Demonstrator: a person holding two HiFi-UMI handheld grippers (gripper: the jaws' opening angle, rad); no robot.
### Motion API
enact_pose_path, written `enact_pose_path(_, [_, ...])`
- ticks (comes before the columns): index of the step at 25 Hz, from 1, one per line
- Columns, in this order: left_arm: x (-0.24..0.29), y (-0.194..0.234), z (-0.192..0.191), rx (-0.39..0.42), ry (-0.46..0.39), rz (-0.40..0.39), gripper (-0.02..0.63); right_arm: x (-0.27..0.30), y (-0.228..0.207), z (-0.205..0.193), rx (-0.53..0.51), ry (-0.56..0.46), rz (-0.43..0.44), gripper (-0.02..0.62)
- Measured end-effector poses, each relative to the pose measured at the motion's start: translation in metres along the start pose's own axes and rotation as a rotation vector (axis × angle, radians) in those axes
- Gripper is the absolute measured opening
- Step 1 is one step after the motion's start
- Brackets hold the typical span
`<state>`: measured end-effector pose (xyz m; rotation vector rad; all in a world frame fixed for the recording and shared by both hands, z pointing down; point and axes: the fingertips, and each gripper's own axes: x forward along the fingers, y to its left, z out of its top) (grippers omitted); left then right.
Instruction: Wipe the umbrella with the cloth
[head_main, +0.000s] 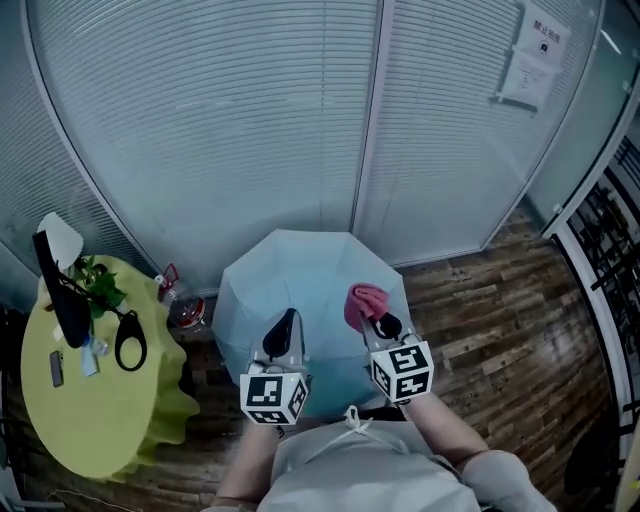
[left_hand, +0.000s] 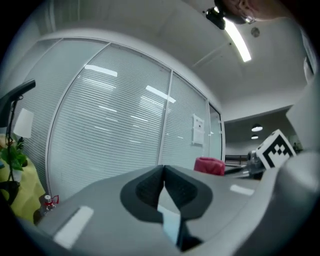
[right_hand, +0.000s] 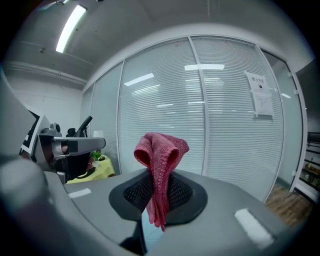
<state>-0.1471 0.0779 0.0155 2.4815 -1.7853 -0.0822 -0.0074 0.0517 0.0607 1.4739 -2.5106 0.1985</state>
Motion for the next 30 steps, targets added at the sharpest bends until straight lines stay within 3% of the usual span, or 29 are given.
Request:
enact_pose_path(8, [-0.012, -0.014, 0.018, 0.024, -0.034, -0.027, 0.006, -0.019, 0.003, 0.019, -0.036, -0.044, -0.006, 0.046])
enact_pose_path(22, [-0.029, -0.012, 0.015, 0.021, -0.015, -0.002, 0.006, -0.034, 0.010, 0.016, -0.002, -0.049, -0.023, 0.046])
enact_pose_path(30, [-0.032, -0.003, 0.007, -0.012, 0.004, 0.018, 0.006, -0.028, 0.014, 0.010, -0.033, -0.019, -0.041, 0.046])
